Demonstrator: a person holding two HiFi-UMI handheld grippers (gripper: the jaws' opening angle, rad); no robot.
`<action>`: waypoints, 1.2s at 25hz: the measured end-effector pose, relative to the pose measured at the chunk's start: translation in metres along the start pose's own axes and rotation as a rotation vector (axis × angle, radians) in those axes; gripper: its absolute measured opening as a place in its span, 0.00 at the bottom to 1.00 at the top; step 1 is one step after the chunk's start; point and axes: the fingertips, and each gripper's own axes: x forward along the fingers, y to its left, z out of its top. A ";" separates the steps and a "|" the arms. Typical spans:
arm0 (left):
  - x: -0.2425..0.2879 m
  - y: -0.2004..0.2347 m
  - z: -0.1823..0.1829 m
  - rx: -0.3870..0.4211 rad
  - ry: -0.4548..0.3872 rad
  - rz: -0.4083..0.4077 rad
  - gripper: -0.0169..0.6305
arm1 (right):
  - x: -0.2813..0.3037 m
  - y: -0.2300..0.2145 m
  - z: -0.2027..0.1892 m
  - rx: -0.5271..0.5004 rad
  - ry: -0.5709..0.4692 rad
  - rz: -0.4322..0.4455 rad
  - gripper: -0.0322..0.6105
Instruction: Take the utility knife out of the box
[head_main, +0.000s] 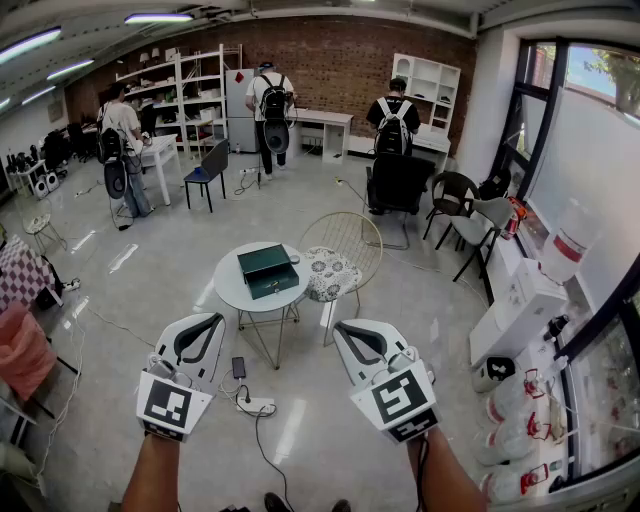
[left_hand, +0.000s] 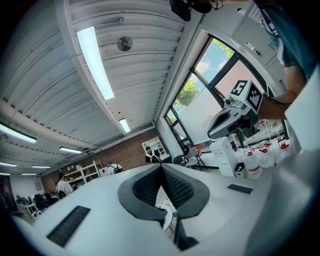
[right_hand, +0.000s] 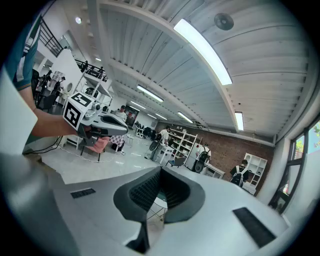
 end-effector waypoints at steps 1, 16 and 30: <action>0.001 0.000 -0.003 0.002 -0.001 0.000 0.05 | 0.002 0.001 -0.002 0.000 0.000 0.000 0.11; -0.010 0.048 -0.033 0.006 -0.013 -0.015 0.05 | 0.049 0.027 0.016 0.023 -0.029 -0.024 0.11; -0.004 0.101 -0.072 -0.004 -0.041 -0.039 0.05 | 0.118 0.043 0.033 -0.060 -0.048 -0.045 0.11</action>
